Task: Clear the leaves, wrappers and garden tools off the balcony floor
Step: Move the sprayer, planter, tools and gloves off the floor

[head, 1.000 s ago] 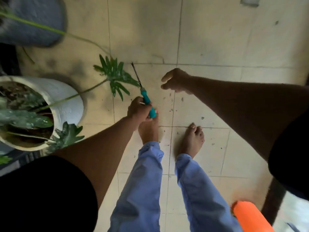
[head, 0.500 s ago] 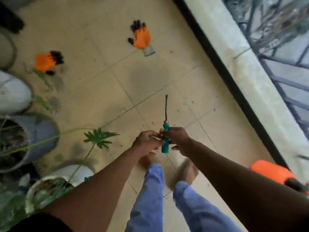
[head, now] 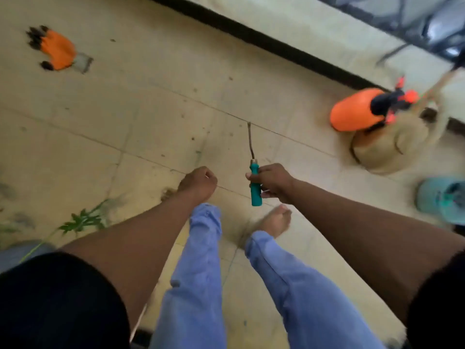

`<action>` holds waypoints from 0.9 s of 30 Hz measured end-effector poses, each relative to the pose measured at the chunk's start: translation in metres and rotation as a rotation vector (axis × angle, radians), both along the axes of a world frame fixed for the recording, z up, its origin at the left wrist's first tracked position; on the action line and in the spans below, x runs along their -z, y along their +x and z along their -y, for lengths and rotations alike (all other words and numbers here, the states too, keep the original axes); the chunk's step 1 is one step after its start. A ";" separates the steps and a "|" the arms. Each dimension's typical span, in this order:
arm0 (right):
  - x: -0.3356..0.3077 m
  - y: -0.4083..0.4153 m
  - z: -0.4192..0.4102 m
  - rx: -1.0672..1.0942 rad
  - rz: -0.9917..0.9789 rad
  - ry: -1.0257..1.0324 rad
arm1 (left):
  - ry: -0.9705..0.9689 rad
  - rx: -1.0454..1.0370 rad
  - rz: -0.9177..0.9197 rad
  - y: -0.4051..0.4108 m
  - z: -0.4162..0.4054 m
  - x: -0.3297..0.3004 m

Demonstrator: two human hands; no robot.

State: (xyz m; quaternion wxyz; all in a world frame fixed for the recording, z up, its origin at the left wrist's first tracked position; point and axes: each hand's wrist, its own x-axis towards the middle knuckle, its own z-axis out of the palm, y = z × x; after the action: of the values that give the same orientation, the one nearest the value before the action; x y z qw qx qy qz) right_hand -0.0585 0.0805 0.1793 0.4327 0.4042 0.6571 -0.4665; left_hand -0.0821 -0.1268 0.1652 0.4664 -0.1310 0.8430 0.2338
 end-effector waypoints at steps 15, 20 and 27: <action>-0.068 0.188 -0.296 0.334 -0.035 0.175 | 0.102 0.927 -0.045 0.063 -0.331 -0.075; -0.055 0.239 -0.373 0.448 0.039 0.226 | 0.166 1.084 -0.029 0.083 -0.446 -0.064; -0.034 0.297 -0.459 0.472 0.167 0.186 | 0.162 1.319 0.084 0.096 -0.563 -0.036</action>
State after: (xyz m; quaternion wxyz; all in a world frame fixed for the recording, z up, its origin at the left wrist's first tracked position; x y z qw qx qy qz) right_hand 0.2388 0.5396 0.2135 0.3257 0.6212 0.5468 -0.4572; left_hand 0.0138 0.4361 0.2016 0.5526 0.4388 0.7073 -0.0434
